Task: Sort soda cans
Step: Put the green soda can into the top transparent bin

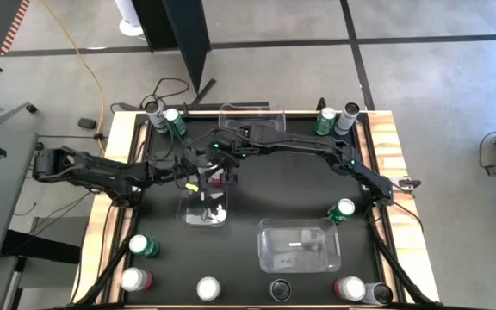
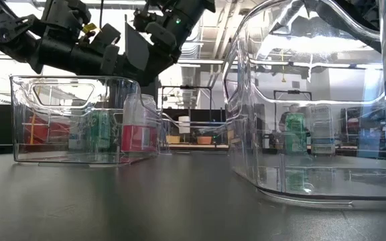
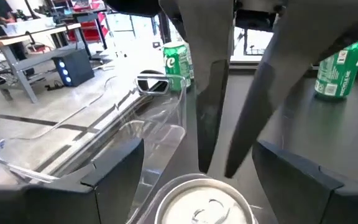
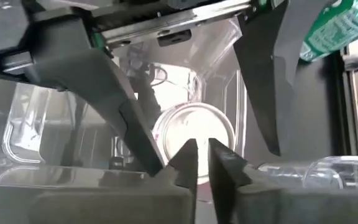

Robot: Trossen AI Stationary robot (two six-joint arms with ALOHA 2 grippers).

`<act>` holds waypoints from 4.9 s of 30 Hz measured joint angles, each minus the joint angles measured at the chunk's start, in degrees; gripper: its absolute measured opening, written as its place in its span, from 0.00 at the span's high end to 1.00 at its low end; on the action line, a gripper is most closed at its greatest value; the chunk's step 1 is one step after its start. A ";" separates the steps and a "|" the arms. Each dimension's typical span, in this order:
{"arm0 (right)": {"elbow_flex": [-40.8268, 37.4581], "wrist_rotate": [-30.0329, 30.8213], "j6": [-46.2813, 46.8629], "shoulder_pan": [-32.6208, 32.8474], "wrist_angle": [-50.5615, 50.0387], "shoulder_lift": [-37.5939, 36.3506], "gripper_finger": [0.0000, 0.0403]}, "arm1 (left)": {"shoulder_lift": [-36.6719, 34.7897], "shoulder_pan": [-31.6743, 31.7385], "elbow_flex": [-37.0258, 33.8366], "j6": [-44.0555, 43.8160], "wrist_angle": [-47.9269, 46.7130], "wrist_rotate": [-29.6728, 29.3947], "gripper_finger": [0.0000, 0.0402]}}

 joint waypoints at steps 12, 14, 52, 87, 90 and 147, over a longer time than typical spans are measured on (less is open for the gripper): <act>-0.16 0.18 -4.42 0.71 -2.37 -12.39 0.53 | -13.88 -3.34 -0.02 -0.38 -9.25 0.00 0.27; -0.79 0.17 -4.31 -0.11 -3.22 -15.33 0.51 | -16.09 -4.08 -0.02 -0.35 -11.37 0.00 0.27; -69.99 1.87 16.18 -9.82 -15.72 -79.06 0.41 | -20.07 -6.25 0.55 -5.66 -14.88 0.00 0.27; -73.08 6.94 53.00 34.00 -31.04 -81.56 0.10 | -20.07 -6.27 0.61 -8.12 -9.65 0.00 0.27; -76.54 6.75 54.95 36.21 -30.48 -81.27 0.10 | -20.07 -6.25 0.61 -7.89 -9.65 0.00 0.27; -99.53 3.56 51.19 35.84 -2.18 -80.64 0.22 | -20.07 -6.27 0.61 -7.50 -10.04 0.02 0.27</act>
